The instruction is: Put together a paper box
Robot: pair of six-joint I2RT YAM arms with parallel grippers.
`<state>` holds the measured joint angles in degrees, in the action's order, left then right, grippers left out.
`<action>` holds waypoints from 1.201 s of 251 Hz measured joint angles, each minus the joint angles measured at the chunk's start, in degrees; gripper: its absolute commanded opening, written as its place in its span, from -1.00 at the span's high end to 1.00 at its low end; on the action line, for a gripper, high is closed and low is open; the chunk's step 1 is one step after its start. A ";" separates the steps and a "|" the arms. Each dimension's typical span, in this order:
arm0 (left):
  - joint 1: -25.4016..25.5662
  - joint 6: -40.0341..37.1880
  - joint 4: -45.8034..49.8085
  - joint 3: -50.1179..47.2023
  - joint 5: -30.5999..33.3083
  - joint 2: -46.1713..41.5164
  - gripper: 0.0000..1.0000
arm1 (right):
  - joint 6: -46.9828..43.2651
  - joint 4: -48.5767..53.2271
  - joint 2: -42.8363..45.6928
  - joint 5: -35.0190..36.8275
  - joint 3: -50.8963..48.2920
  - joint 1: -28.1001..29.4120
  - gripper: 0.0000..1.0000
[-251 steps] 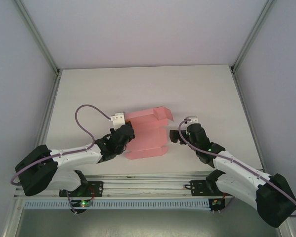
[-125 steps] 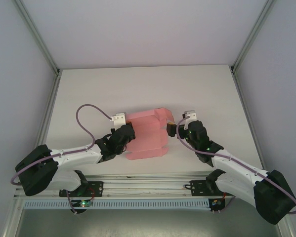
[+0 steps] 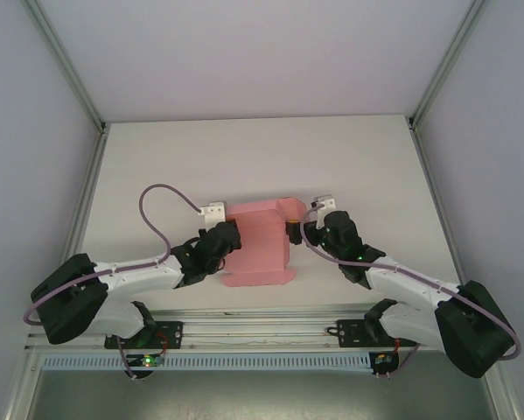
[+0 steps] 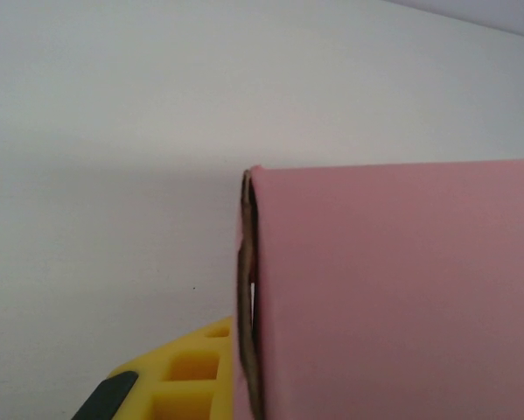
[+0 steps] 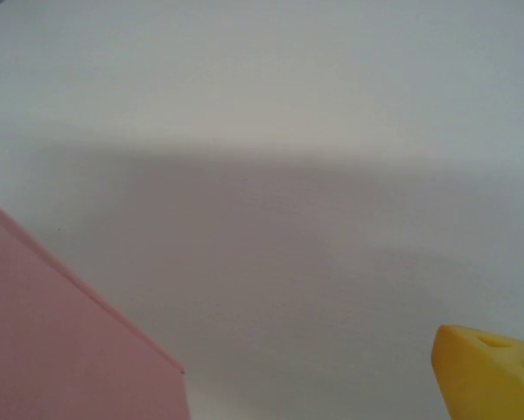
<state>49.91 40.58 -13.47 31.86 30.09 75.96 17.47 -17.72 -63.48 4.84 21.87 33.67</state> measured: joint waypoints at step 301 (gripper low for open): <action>-0.02 -0.96 -3.52 -3.15 -1.62 -2.16 1.00 | -8.17 -1.95 -3.82 10.23 3.19 10.47 -0.97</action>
<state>49.89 39.62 -16.99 28.71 28.47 73.80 9.30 -19.66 -67.31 15.07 25.06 44.14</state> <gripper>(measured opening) 0.092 0.983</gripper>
